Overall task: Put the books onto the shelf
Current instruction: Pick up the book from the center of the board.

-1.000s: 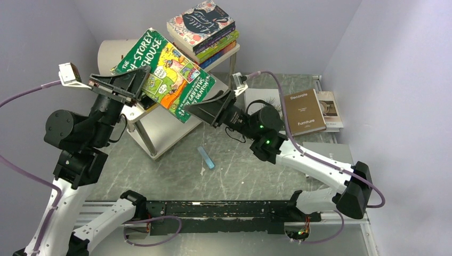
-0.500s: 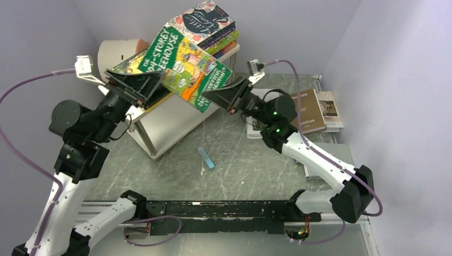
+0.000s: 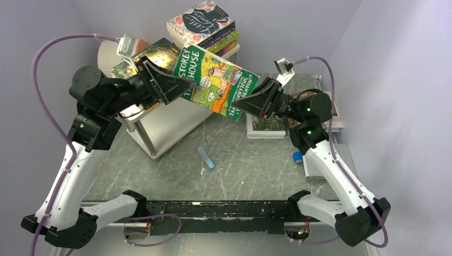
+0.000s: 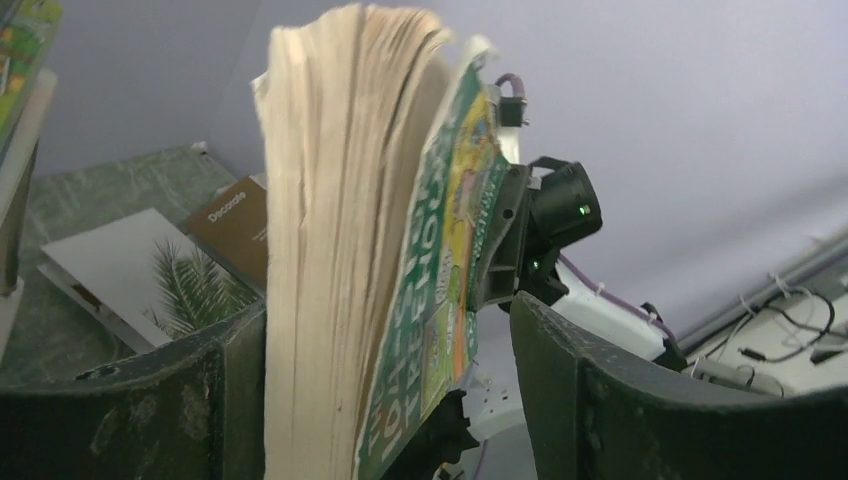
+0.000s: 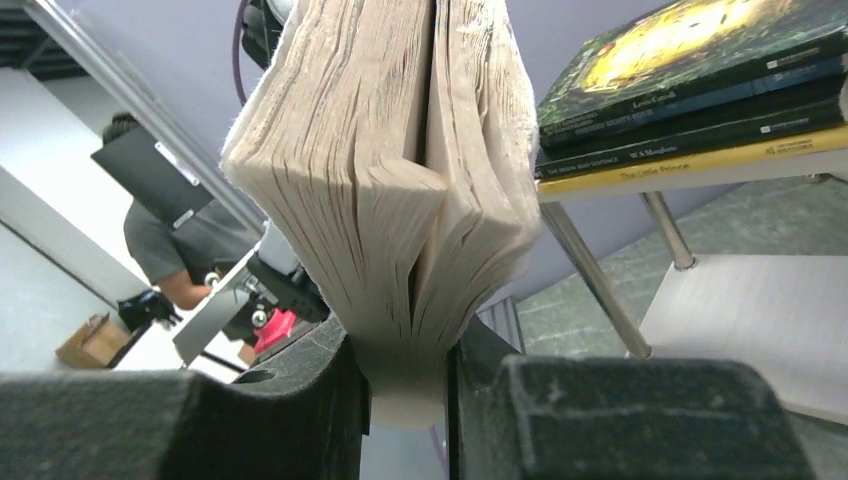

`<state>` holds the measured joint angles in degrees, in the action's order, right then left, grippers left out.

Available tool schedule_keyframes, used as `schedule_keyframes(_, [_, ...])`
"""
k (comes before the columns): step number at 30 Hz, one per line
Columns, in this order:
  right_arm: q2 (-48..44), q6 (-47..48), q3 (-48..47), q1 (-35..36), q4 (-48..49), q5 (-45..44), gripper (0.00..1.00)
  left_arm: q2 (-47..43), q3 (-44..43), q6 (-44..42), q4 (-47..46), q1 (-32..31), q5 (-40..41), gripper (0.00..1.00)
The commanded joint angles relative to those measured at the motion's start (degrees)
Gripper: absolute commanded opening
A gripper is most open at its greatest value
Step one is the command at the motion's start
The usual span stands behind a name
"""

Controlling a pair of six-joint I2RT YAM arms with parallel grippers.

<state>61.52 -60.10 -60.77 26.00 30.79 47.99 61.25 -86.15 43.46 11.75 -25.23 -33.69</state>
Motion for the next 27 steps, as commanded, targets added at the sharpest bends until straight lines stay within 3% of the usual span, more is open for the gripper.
schedule_keyframes(1, [-1.4,0.1,-4.3,-1.9,-1.8,6.2,0.0,0.0,-5.2,-6.8,3.9,-0.1,-7.8,0.78])
schedule_keyframes(5, [-0.3,-2.9,-4.6,-3.9,-0.4,10.0,0.0,0.9,-7.3,-7.8,4.0,0.0,-16.1,0.67])
schedule_keyframes(8, [1.7,-7.6,-4.7,-4.6,5.8,14.2,0.0,1.2,-7.8,-9.7,5.1,0.0,-22.9,0.58])
schedule_keyframes(10, [2.5,-9.2,-5.0,-4.6,9.9,16.4,0.0,1.6,-8.4,-10.9,7.6,0.1,-23.6,0.52])
schedule_keyframes(16, [3.5,-8.6,-5.1,-4.5,9.3,19.4,0.0,2.9,-7.7,-8.6,4.9,0.4,-27.3,0.41])
schedule_keyframes(18, [3.9,-9.2,-4.7,-4.5,9.5,19.8,0.0,3.1,-7.8,-7.9,4.1,0.5,-27.1,0.3])
schedule_keyframes(20, [3.8,-6.8,-5.1,-4.6,6.0,18.7,0.0,2.7,-7.0,-6.5,2.5,0.5,-26.6,0.08])
schedule_keyframes(21, [3.7,-5.5,-5.4,-4.5,4.1,17.8,0.02,2.3,-6.5,-6.2,2.4,0.5,-25.6,0.05])
schedule_keyframes(24, [3.4,-0.4,-6.8,-4.5,-3.0,13.7,0.33,0.6,-7.9,-8.5,7.8,0.5,-17.4,0.05])
schedule_keyframes(25, [3.4,1.6,-7.4,-4.6,-5.6,12.4,0.42,0.0,-9.7,-9.7,12.1,0.5,-11.9,0.05])
schedule_keyframes(27, [3.2,4.3,-7.7,-4.6,-8.9,9.1,0.61,-1.3,-14.3,-10.7,19.5,0.5,9.1,0.05])
